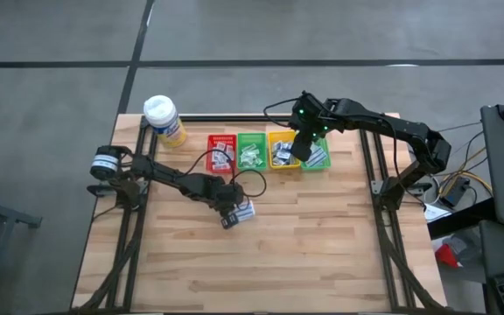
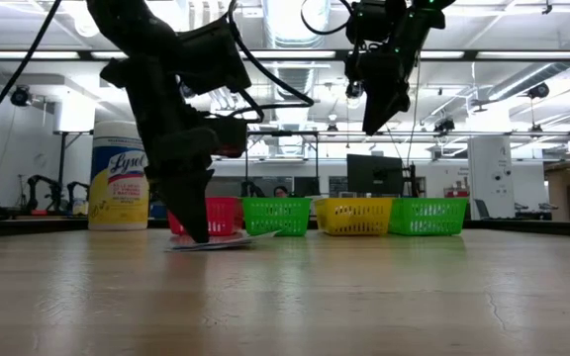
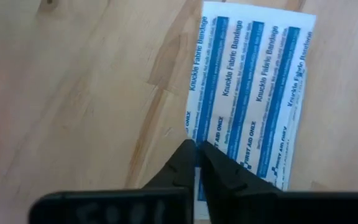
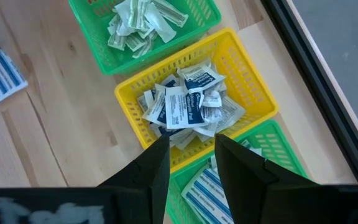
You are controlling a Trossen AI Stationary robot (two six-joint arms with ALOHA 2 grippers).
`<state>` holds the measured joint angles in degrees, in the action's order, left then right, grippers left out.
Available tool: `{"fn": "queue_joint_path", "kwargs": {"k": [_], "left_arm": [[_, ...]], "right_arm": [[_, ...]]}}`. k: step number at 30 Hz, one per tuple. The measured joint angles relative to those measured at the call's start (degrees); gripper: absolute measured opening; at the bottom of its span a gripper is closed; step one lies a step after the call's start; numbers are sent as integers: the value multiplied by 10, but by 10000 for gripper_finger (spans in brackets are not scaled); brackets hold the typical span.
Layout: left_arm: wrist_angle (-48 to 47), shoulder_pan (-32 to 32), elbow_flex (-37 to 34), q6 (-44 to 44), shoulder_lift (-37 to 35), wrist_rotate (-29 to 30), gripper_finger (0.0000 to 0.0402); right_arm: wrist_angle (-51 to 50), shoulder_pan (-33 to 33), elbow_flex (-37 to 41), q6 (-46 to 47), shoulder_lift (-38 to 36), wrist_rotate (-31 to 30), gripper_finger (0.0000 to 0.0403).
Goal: Pick & Place First Aid Supplies
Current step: Put the blue fingertip bandage into the right green bin
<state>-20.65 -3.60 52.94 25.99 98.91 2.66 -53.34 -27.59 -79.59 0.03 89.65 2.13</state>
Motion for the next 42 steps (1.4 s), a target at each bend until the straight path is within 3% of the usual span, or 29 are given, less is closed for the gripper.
{"fn": "queue_joint_path", "kwargs": {"k": [6, 30, 33, 39, 42], "left_arm": [[7, 0, 0, -1, 1, 1, 2], [8, 7, 20, -9, -46, 1, 0], [8, 12, 26, -15, -55, 5, 0], [7, 13, 30, -24, -86, 15, 0], [9, 13, 32, -33, -109, 27, 0]], "right_arm": [[2, 0, 0, 0, 0, 0, 123], [1, 0, 0, -1, 0, 5, 123], [0, 0, 0, 0, 0, 38, 123], [0, 0, 6, -34, 0, 191, 123], [1, 0, 9, -49, 0, 230, 123]]}}
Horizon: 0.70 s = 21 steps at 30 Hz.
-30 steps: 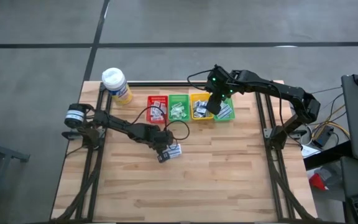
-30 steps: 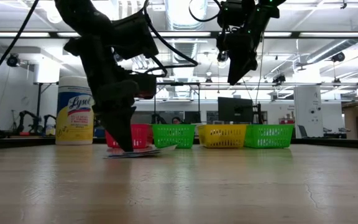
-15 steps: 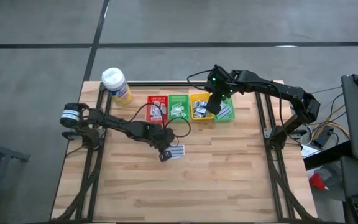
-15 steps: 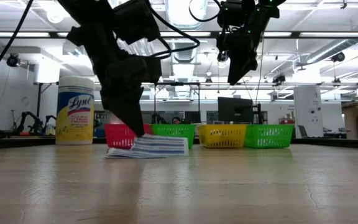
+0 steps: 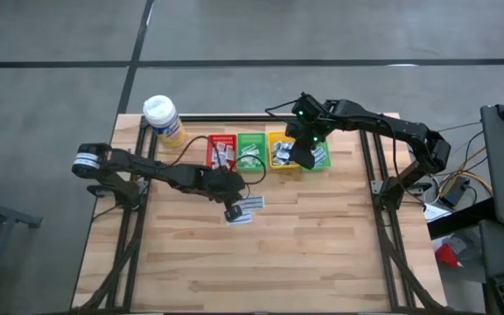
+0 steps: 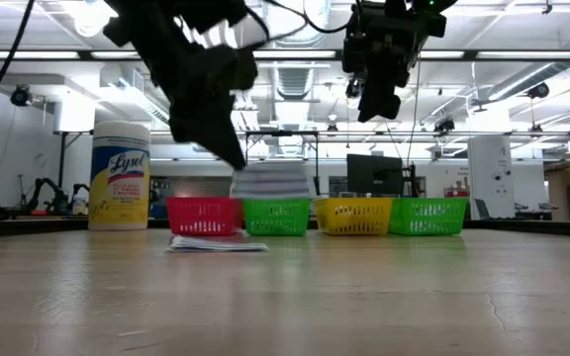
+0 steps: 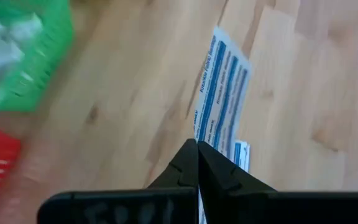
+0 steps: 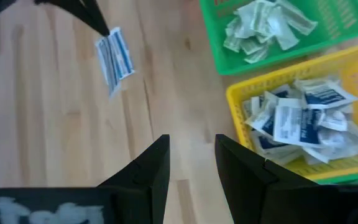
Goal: Pick & Place First Aid Supplies
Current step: Put the blue fingertip bandage into the right green bin
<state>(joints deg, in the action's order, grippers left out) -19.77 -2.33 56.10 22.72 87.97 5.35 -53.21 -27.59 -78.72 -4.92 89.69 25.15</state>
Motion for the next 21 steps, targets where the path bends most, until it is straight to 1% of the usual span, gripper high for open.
{"fn": "queue_joint_path", "kwargs": {"k": [3, 7, 10, 14, 21], "left_arm": [[0, 0, 0, -1, -28, 15, 0], [13, 0, 0, -5, -66, 38, 0], [22, 0, 0, -7, -88, 57, 0], [22, 0, 4, -16, -107, 81, 0], [24, -1, 16, -33, -114, 93, 0]], "right_arm": [[7, 1, 3, 0, 0, 4, 123], [43, 11, 5, 1, 0, 5, 123], [81, 25, 5, 2, 0, 6, 133], [115, 47, 5, 8, 0, 6, 164], [144, 72, 5, 56, 0, 4, 238]]}}
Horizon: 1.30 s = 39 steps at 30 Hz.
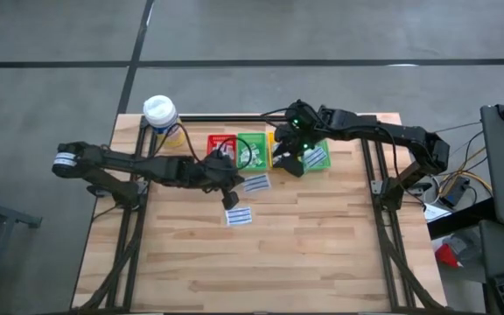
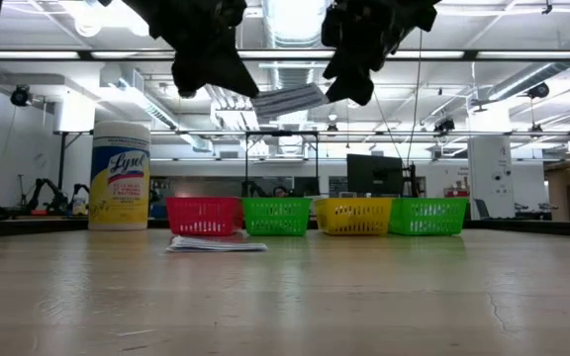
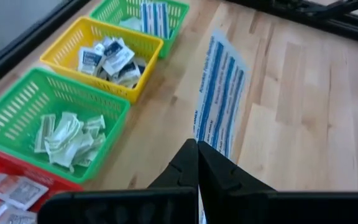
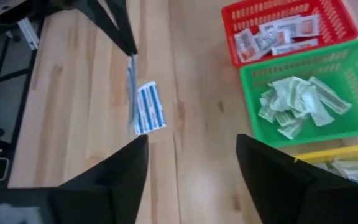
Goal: Pick & Place First Aid Supplies
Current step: Put the blue fingertip bandage into the right green bin
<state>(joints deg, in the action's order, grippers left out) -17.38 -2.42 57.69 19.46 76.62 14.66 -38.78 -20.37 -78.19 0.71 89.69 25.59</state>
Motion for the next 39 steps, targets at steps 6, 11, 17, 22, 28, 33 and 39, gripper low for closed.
{"fn": "queue_joint_path", "kwargs": {"k": [6, 11, 17, 22, 28, 33, 39], "left_arm": [[3, 0, 12, -13, 0, 4, 0], [3, 0, 16, -16, 0, 5, 0], [3, 0, 16, -16, 0, 5, 0], [-4, 0, 16, -17, 0, 14, 0], [-26, 1, 16, -16, 1, 19, 0], [-13, 1, 15, -17, 1, 20, 0], [4, 2, 15, -21, 1, 20, 0]], "right_arm": [[6, 13, 0, 18, 4, 0, 281], [7, 17, 0, 23, 13, -1, 297], [17, 22, 1, 29, 12, 2, 296], [17, 24, 1, 32, 13, 2, 288], [14, 24, 1, 34, 12, 5, 281], [18, 26, 1, 36, 18, 28, 275], [26, 26, 1, 39, 32, 36, 276]]}}
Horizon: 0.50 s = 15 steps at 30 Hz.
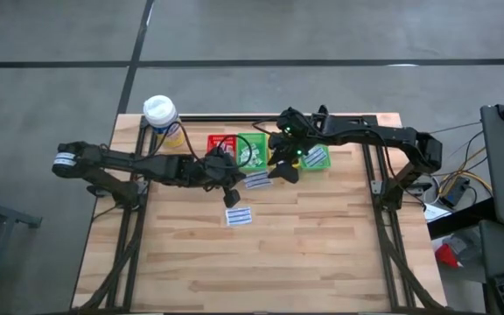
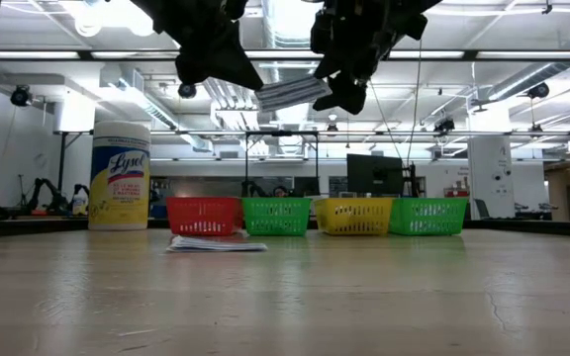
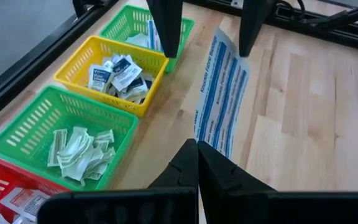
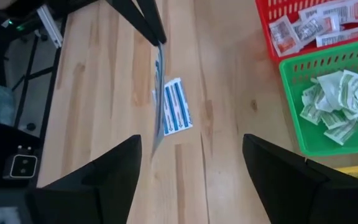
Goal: Pick & Place First Aid Supplies
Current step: Put the blue fingertip bandage into the right green bin
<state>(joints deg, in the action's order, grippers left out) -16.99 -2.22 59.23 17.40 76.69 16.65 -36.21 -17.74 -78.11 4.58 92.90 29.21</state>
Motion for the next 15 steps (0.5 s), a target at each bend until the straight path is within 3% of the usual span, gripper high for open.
{"fn": "queue_joint_path", "kwargs": {"k": [8, 15], "left_arm": [[10, 0, 0, 0, 0, 4, 0], [25, 2, 0, -2, 0, 8, 0]], "right_arm": [[23, 6, 0, 0, 10, 13, 253], [25, 7, 0, 1, 10, 12, 169]]}}
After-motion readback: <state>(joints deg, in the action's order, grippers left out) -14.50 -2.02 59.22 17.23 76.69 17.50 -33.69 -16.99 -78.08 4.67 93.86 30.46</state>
